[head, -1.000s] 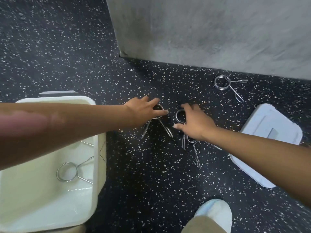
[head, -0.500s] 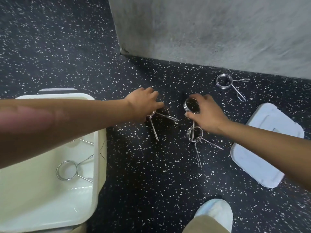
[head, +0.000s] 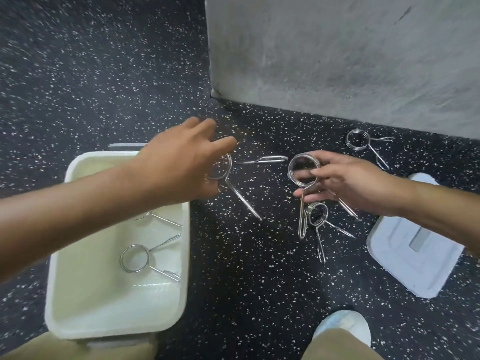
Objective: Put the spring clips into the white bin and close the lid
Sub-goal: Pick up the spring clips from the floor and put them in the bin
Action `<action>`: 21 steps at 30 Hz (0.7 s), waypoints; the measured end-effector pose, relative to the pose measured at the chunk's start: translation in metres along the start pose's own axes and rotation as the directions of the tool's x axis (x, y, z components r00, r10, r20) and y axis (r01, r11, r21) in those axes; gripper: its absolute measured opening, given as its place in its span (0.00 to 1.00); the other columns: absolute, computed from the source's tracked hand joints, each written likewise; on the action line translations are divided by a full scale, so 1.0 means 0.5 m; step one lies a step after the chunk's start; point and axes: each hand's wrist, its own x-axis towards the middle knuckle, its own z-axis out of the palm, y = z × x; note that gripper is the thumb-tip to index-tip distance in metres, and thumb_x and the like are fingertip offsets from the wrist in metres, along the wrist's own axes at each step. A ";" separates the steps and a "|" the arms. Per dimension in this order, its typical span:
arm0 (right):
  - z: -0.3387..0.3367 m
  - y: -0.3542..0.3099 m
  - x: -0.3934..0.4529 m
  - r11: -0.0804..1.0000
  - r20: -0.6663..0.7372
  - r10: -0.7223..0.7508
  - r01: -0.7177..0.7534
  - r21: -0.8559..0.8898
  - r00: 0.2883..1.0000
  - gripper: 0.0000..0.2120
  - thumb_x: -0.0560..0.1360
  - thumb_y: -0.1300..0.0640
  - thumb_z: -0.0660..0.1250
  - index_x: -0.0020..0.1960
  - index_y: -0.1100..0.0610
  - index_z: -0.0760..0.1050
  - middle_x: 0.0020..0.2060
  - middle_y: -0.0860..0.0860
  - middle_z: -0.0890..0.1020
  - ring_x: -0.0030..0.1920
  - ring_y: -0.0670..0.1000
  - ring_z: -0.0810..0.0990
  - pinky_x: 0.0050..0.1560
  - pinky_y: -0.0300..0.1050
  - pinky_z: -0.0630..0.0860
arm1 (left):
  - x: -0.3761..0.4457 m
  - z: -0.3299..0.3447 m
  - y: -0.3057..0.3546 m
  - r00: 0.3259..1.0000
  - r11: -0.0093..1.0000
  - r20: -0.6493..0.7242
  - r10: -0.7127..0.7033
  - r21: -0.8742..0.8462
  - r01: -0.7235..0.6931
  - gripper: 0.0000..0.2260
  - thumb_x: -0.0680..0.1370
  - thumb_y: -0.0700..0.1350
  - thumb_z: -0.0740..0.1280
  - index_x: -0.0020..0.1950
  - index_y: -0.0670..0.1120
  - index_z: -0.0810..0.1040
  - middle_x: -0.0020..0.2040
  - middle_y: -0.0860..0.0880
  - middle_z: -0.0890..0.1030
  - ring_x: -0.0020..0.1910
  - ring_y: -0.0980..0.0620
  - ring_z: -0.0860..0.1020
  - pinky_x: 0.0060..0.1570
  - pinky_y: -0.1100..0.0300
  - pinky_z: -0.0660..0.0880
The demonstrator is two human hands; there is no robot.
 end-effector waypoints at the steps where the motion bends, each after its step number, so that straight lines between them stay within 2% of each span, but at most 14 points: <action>1: 0.017 -0.011 -0.005 1.000 0.052 -0.002 0.002 0.003 0.999 0.18 0.83 0.68 0.53 0.70 0.61 0.70 0.63 0.64 0.79 0.58 0.68 0.81 0.59 0.58 0.79 | -0.027 -0.006 -0.009 1.000 1.000 -0.004 -0.016 -0.009 0.016 0.27 0.68 0.55 0.74 0.63 0.48 0.73 0.50 0.43 0.74 0.48 0.42 0.74 0.36 0.47 0.79; 5: 0.095 -0.052 -0.011 0.999 0.186 -0.006 0.013 -0.036 0.983 0.18 0.84 0.67 0.50 0.69 0.62 0.72 0.61 0.63 0.81 0.58 0.65 0.82 0.56 0.57 0.80 | -0.131 -0.015 -0.046 0.996 0.994 -0.008 -0.091 -0.058 0.091 0.24 0.67 0.55 0.68 0.61 0.49 0.73 0.47 0.44 0.73 0.47 0.43 0.73 0.36 0.46 0.78; 9: 0.170 -0.082 0.004 0.989 0.254 -0.038 0.073 -0.128 0.967 0.16 0.84 0.63 0.53 0.67 0.61 0.74 0.60 0.61 0.82 0.63 0.56 0.81 0.53 0.53 0.81 | -0.224 -0.002 -0.072 0.987 0.985 0.040 -0.154 -0.075 0.156 0.24 0.65 0.54 0.72 0.59 0.49 0.75 0.46 0.45 0.73 0.46 0.44 0.73 0.33 0.51 0.76; 12: 0.228 -0.094 0.014 0.984 0.275 -0.032 0.078 -0.158 0.961 0.14 0.83 0.59 0.57 0.65 0.60 0.75 0.56 0.61 0.84 0.59 0.56 0.83 0.50 0.49 0.83 | -0.273 0.034 -0.086 0.979 0.975 0.105 -0.176 -0.122 0.188 0.28 0.65 0.55 0.75 0.62 0.50 0.73 0.46 0.46 0.71 0.47 0.45 0.71 0.32 0.51 0.76; 15: 0.289 -0.110 0.022 0.953 0.311 -0.035 0.126 -0.276 0.950 0.13 0.83 0.58 0.58 0.63 0.60 0.76 0.51 0.58 0.86 0.53 0.55 0.85 0.48 0.41 0.82 | -0.311 0.083 -0.088 0.963 0.963 0.181 -0.198 -0.144 0.225 0.28 0.65 0.55 0.75 0.62 0.50 0.72 0.45 0.49 0.67 0.47 0.46 0.72 0.31 0.56 0.72; 17: 0.330 -0.124 0.032 0.871 0.335 -0.084 0.233 -0.432 0.938 0.11 0.83 0.56 0.58 0.60 0.58 0.76 0.49 0.54 0.87 0.49 0.53 0.86 0.43 0.33 0.79 | -0.331 0.118 -0.084 0.951 0.964 0.243 -0.192 -0.138 0.229 0.27 0.66 0.53 0.73 0.63 0.50 0.73 0.45 0.48 0.70 0.47 0.45 0.74 0.31 0.56 0.68; 19: 0.377 -0.138 0.049 0.741 0.367 -0.175 0.368 -0.562 0.913 0.09 0.83 0.56 0.60 0.57 0.57 0.77 0.46 0.50 0.87 0.44 0.50 0.87 0.40 0.36 0.78 | -0.341 0.149 -0.076 0.921 0.966 0.345 -0.179 -0.115 0.230 0.24 0.66 0.51 0.71 0.62 0.50 0.73 0.46 0.45 0.74 0.47 0.43 0.75 0.32 0.54 0.67; 21: 0.424 -0.150 0.070 0.658 0.388 -0.239 0.442 -0.610 0.890 0.08 0.83 0.57 0.61 0.56 0.57 0.78 0.46 0.50 0.86 0.41 0.49 0.87 0.39 0.38 0.79 | -0.341 0.175 -0.064 0.889 0.963 0.421 -0.180 -0.109 0.246 0.21 0.67 0.48 0.68 0.59 0.49 0.73 0.46 0.44 0.74 0.46 0.41 0.76 0.34 0.53 0.70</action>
